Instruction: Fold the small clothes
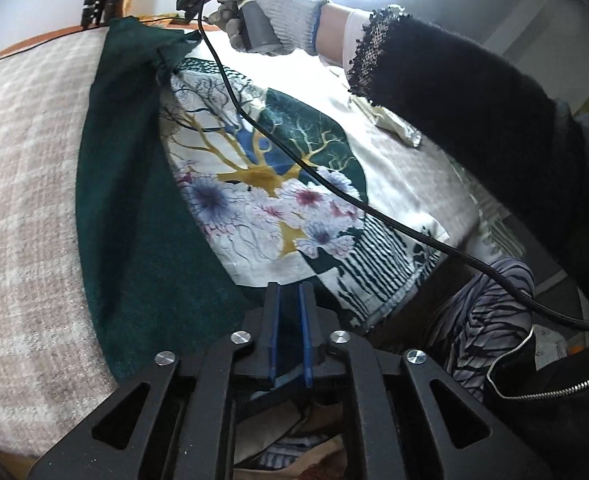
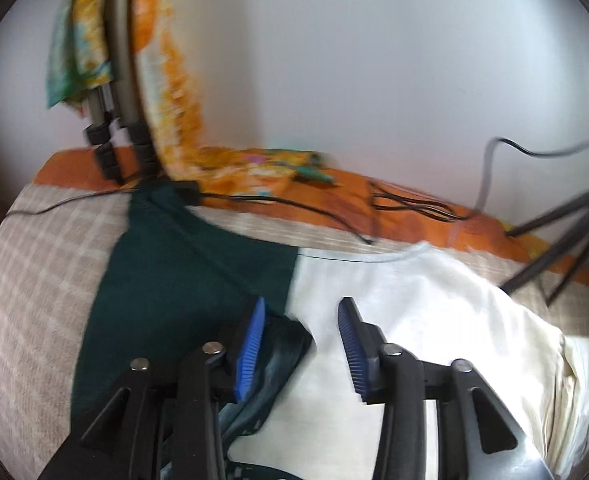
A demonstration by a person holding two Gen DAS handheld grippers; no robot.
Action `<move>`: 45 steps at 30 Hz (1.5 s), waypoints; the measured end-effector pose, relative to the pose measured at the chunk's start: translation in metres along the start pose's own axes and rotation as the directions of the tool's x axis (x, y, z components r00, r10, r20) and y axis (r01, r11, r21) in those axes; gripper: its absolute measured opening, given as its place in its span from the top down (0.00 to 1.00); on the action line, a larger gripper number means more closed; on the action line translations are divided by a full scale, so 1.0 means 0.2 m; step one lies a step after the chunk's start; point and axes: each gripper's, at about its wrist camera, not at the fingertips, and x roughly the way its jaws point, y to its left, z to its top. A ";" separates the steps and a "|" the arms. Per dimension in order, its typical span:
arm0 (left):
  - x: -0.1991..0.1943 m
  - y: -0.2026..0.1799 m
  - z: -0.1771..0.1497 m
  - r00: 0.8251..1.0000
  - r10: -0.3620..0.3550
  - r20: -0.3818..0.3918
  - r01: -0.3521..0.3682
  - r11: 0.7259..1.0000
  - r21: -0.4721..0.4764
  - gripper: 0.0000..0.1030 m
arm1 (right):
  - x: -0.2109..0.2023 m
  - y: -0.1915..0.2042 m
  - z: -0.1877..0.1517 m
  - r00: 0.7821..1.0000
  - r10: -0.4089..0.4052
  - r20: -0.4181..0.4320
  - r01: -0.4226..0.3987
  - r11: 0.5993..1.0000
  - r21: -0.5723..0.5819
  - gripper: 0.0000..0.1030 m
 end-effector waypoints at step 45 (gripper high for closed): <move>-0.06 -0.08 -0.15 0.992 0.085 0.089 -0.096 0.987 0.129 0.97 | -0.27 -0.11 -0.33 0.980 0.190 -0.062 -0.191 0.982 -0.008 1.00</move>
